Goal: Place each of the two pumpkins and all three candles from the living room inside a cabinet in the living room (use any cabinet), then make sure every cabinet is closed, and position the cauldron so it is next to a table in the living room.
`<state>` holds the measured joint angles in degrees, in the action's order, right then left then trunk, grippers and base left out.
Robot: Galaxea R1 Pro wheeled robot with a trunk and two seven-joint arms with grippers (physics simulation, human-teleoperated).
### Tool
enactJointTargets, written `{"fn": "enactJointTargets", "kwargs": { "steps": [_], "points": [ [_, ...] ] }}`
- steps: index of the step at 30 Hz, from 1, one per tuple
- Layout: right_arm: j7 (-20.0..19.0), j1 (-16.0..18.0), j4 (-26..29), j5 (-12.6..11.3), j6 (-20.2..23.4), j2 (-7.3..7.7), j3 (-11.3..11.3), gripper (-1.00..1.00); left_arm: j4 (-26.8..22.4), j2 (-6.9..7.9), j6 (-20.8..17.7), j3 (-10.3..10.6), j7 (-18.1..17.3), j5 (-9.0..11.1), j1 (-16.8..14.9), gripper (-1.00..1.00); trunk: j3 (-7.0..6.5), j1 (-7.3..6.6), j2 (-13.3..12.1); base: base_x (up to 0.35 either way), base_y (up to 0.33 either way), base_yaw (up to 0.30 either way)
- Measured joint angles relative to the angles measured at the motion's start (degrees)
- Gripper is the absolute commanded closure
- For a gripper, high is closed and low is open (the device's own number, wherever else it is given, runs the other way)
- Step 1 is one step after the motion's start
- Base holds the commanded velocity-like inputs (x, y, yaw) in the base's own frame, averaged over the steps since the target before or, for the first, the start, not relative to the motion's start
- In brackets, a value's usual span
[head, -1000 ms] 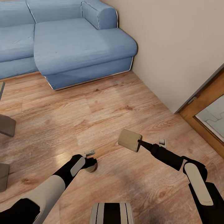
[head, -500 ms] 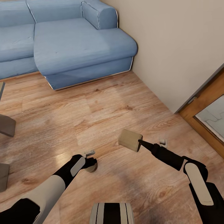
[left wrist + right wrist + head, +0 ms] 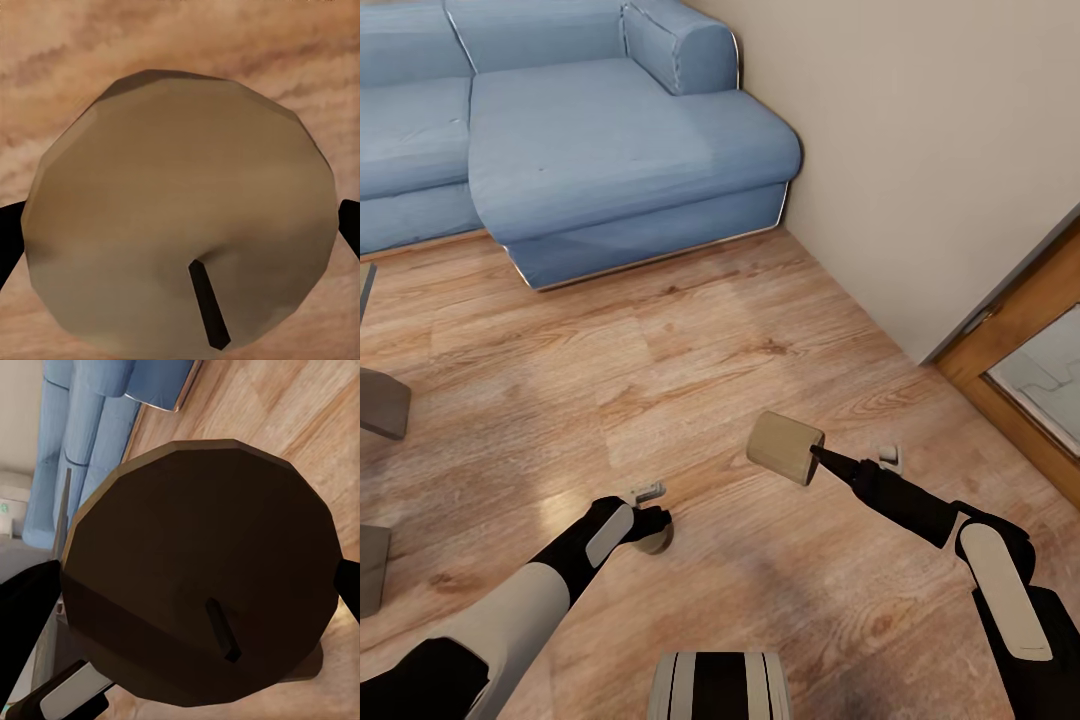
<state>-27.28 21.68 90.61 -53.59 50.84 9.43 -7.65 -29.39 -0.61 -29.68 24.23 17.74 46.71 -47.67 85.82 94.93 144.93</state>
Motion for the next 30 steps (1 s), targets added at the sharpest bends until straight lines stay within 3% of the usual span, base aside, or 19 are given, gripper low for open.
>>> {"fn": "enactJointTargets", "kwargs": {
  "steps": [11, 22, 30],
  "points": [
    [0.0, 0.0, 0.0, 0.0, 0.0, 0.01, 0.0, 1.00, -0.1, 0.04, 0.0, 0.0, -0.1, -0.1, 0.1, 1.00, 0.00, 0.00, 0.0, 0.000, 0.000, 0.000],
    [0.0, 0.0, 0.0, 0.0, 0.0, -0.02, 0.0, 1.00, 0.0, 0.14, -0.6, -0.4, -0.2, 0.1, 0.1, 1.00, -2.42, -0.26, -0.2, -0.010, 0.000, 0.000],
    [0.3, 0.0, -0.1, 0.6, 0.0, -0.02, -0.2, 1.00, -0.5, 0.39, -0.8, -0.6, 0.2, 0.1, 0.2, 1.00, -4.20, -0.45, -0.3, -0.231, 0.000, 0.000]
  ]
}}
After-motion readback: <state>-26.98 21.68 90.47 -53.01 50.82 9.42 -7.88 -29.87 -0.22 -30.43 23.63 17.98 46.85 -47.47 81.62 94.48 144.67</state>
